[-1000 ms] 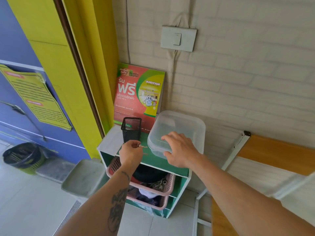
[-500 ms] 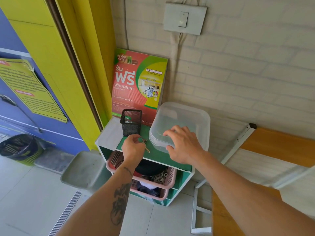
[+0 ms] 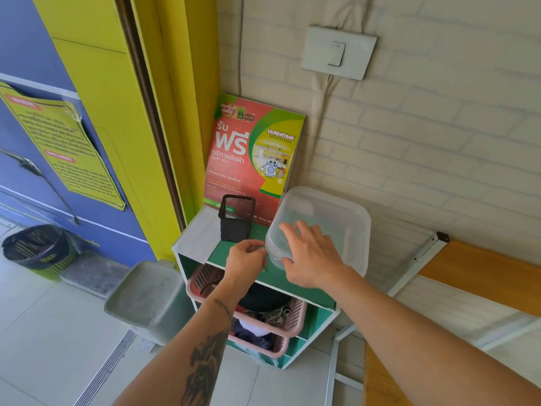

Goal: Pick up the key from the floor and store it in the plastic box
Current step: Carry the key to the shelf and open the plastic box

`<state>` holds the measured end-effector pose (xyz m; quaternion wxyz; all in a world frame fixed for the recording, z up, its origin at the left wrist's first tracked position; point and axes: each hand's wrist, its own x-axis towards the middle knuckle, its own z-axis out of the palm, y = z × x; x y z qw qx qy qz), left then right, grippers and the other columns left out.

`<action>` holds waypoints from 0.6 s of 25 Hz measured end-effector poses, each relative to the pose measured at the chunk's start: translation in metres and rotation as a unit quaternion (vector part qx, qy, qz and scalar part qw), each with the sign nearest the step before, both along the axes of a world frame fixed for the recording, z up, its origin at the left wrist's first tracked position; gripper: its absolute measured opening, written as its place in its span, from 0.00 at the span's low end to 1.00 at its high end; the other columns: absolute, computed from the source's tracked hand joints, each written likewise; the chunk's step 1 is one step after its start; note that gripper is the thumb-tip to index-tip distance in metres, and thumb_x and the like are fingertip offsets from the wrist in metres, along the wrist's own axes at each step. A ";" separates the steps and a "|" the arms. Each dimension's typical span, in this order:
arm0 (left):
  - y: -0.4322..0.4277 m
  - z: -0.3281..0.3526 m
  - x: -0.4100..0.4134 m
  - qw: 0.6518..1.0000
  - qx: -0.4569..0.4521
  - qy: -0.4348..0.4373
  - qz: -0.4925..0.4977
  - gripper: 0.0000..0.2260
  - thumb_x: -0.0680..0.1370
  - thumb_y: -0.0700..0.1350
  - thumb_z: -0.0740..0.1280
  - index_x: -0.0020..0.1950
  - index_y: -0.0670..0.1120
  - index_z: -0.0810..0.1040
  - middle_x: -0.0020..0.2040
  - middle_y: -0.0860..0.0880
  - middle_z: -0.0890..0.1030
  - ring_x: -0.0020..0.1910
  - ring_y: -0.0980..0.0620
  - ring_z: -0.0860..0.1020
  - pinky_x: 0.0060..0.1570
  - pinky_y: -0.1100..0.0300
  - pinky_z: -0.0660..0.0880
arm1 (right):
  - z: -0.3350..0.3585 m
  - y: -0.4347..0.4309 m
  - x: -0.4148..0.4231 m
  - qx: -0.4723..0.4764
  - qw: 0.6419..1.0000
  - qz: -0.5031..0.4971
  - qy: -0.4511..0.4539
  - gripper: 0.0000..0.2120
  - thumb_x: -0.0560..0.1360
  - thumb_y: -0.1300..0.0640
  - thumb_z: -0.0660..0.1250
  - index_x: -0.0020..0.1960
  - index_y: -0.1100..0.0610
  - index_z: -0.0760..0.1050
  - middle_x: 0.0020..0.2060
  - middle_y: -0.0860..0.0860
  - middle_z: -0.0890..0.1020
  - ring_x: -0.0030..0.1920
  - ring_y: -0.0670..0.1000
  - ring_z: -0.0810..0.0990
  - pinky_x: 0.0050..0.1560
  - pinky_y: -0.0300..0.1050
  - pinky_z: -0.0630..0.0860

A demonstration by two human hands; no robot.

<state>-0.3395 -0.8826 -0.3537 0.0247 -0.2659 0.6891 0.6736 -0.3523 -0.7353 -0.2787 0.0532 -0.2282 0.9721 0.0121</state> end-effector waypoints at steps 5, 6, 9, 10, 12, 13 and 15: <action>0.001 -0.006 -0.002 0.991 0.136 -0.015 0.004 0.05 0.77 0.35 0.66 0.49 0.41 0.81 0.38 0.43 0.82 0.35 0.52 0.81 0.36 0.61 0.79 | 0.006 -0.016 -0.013 0.083 0.996 0.013 -0.010 0.37 0.77 0.44 0.63 0.80 0.49 0.50 0.70 0.58 0.66 0.67 0.64 0.67 0.56 0.59 0.74; 0.000 -0.007 -0.003 0.988 0.154 -0.017 0.008 0.05 0.77 0.35 0.66 0.49 0.40 0.81 0.38 0.43 0.83 0.34 0.52 0.81 0.34 0.61 0.78 | 0.007 -0.018 -0.015 0.097 0.995 0.018 -0.009 0.37 0.77 0.43 0.64 0.80 0.49 0.50 0.71 0.59 0.66 0.68 0.64 0.67 0.57 0.59 0.74; 0.000 -0.008 -0.006 0.985 0.172 -0.016 0.008 0.04 0.76 0.35 0.67 0.47 0.41 0.81 0.38 0.42 0.83 0.33 0.52 0.81 0.35 0.59 0.78 | 0.008 -0.024 -0.019 0.119 0.993 0.026 -0.001 0.38 0.77 0.43 0.64 0.80 0.50 0.51 0.71 0.60 0.67 0.68 0.64 0.68 0.57 0.58 0.74; -0.001 -0.009 -0.007 0.986 0.168 -0.015 0.003 0.04 0.76 0.35 0.67 0.46 0.41 0.81 0.37 0.42 0.83 0.32 0.52 0.81 0.35 0.59 0.78 | 0.009 -0.027 -0.020 0.125 0.992 0.028 0.002 0.38 0.77 0.43 0.64 0.80 0.51 0.51 0.71 0.60 0.67 0.67 0.64 0.69 0.57 0.58 0.74; -0.002 -0.009 -0.009 0.986 0.165 -0.013 -0.009 0.05 0.76 0.34 0.67 0.43 0.42 0.81 0.35 0.43 0.83 0.30 0.53 0.80 0.36 0.59 0.79 | 0.009 -0.030 -0.021 0.134 0.990 0.029 0.010 0.39 0.76 0.42 0.64 0.80 0.53 0.51 0.70 0.61 0.68 0.66 0.64 0.70 0.57 0.57 0.74; -0.003 -0.009 -0.010 0.986 0.164 -0.015 -0.014 0.06 0.76 0.33 0.66 0.42 0.42 0.81 0.35 0.44 0.82 0.30 0.53 0.79 0.37 0.58 0.80 | 0.009 -0.031 -0.020 0.139 0.990 0.031 0.018 0.40 0.76 0.41 0.64 0.80 0.54 0.52 0.69 0.62 0.69 0.66 0.64 0.71 0.56 0.57 0.75; -0.003 -0.010 -0.013 0.986 0.166 -0.016 -0.019 0.07 0.76 0.33 0.65 0.41 0.42 0.80 0.34 0.44 0.82 0.31 0.51 0.80 0.43 0.54 0.81 | 0.007 -0.033 -0.018 0.148 0.987 0.047 0.045 0.39 0.76 0.42 0.65 0.79 0.59 0.54 0.66 0.63 0.72 0.63 0.64 0.74 0.54 0.55 0.76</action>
